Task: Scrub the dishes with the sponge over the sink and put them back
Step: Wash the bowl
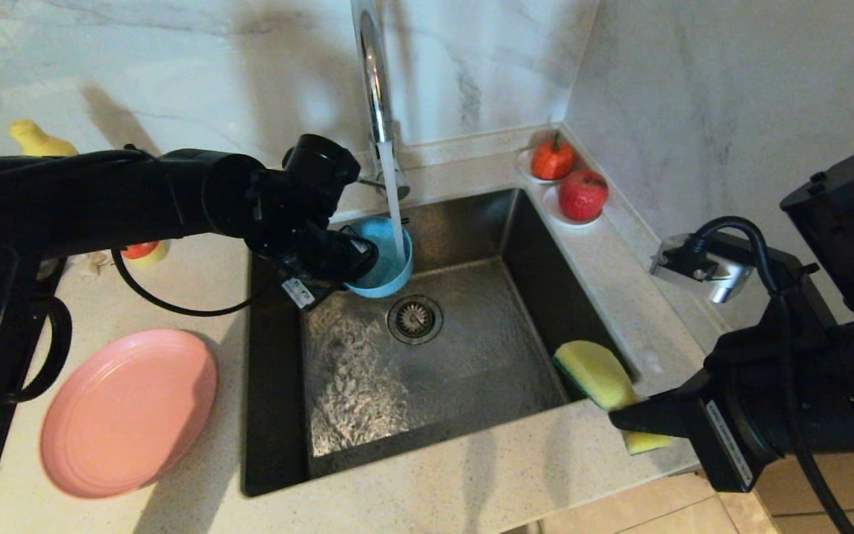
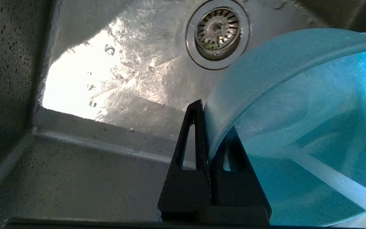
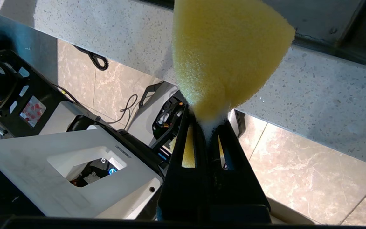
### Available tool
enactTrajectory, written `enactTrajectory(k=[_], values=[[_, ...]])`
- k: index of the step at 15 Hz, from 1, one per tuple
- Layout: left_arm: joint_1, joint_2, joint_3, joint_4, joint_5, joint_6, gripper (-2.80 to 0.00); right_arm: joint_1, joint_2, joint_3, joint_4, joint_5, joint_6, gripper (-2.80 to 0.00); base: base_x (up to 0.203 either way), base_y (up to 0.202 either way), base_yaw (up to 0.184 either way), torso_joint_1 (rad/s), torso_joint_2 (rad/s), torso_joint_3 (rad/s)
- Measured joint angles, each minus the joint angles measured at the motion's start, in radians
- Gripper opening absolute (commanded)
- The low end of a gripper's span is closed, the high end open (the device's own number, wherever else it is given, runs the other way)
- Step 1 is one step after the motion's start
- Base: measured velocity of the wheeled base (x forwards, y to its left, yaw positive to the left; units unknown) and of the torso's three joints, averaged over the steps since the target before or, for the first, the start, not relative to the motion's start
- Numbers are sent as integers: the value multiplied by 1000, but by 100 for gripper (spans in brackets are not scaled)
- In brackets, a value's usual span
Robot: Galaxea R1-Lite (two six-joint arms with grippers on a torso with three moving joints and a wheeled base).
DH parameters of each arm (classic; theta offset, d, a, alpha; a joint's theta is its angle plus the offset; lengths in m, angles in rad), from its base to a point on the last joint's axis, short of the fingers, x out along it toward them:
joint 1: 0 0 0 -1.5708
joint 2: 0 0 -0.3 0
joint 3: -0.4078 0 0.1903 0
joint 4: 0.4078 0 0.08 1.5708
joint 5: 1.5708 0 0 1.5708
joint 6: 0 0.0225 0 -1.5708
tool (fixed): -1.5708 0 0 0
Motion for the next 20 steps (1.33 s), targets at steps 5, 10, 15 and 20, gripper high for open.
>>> enactTrajectory(k=[5,10,15,20], values=[[-3,23,-3,8,-1,0,-280,-2,5,-3,0,0,0,-280,0,0,0,0,0,0],[-13,30,22,49,-1,-6,-280,-3,10,-11,0,1,-1,-280,0,0,0,0,0,0],[-26,33,49,48,0,10,-280,-6,1,-3,2,1,1,-280,0,0,0,0,0,0],[-29,30,48,50,2,28,-280,-6,-3,-1,1,0,2,-280,0,0,0,0,0,0]])
